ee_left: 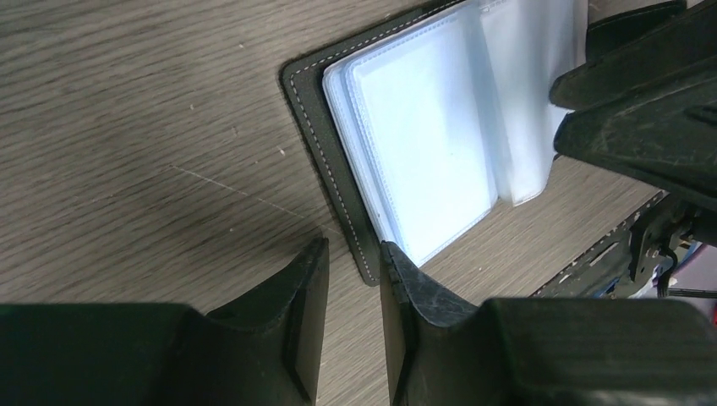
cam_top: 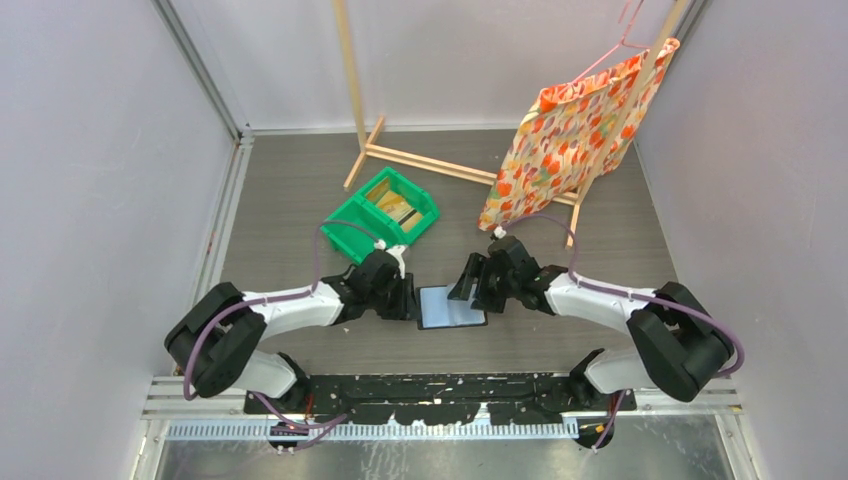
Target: Take the credit cards out of the card holder
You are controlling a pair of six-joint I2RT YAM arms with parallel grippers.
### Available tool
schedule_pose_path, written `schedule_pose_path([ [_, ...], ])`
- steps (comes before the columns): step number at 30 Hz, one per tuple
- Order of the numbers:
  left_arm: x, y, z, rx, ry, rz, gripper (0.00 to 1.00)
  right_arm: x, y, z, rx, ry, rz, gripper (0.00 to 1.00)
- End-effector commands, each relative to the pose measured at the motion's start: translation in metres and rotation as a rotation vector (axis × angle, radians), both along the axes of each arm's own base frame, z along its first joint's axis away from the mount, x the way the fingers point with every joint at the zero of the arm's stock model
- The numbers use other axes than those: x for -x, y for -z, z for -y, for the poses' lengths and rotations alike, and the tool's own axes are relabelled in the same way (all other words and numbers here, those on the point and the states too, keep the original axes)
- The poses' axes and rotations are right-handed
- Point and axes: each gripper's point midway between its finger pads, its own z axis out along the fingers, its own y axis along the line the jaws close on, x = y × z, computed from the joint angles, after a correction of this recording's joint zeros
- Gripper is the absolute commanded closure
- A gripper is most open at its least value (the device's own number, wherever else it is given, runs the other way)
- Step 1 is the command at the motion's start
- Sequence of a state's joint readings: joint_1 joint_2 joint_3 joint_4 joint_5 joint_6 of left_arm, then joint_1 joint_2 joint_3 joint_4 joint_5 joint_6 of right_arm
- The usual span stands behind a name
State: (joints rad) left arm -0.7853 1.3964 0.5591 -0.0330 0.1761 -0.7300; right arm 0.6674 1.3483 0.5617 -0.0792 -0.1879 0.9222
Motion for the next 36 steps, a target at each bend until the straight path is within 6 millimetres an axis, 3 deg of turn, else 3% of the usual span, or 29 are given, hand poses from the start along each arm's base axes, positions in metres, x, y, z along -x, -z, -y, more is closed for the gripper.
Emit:
schedule_pose_path([
  [1, -0.005, 0.002, 0.001, 0.016, -0.022, 0.029, 0.69, -0.008, -0.026, -0.029, -0.145, -0.056, 0.037, 0.31],
  [5, -0.005, 0.000, -0.001, 0.020, -0.026, 0.032, 0.69, -0.003, -0.044, -0.052, -0.278, -0.117, -0.003, 0.31],
  [7, -0.005, -0.001, -0.001, 0.025, -0.037, 0.034, 0.69, -0.003, -0.052, -0.054, -0.305, -0.114, 0.000, 0.32],
  [9, -0.004, -0.001, -0.003, 0.034, -0.059, 0.026, 0.69, -0.006, -0.049, -0.043, -0.252, -0.073, 0.031, 0.31],
  [13, -0.002, -0.002, -0.005, 0.075, -0.104, 0.029, 0.69, -0.014, -0.021, 0.003, 0.001, 0.023, 0.080, 0.31],
  [23, 0.008, 0.014, -0.016, 0.042, -0.123, -0.013, 0.69, -0.017, 0.001, 0.023, 0.124, 0.046, 0.063, 0.31],
  [29, 0.007, 0.018, -0.012, 0.029, -0.101, -0.025, 0.69, -0.010, 0.014, 0.008, 0.068, 0.000, 0.008, 0.32],
  [36, 0.006, 0.026, -0.005, 0.035, -0.085, -0.043, 0.69, -0.009, -0.003, -0.020, -0.088, -0.050, 0.005, 0.33],
])
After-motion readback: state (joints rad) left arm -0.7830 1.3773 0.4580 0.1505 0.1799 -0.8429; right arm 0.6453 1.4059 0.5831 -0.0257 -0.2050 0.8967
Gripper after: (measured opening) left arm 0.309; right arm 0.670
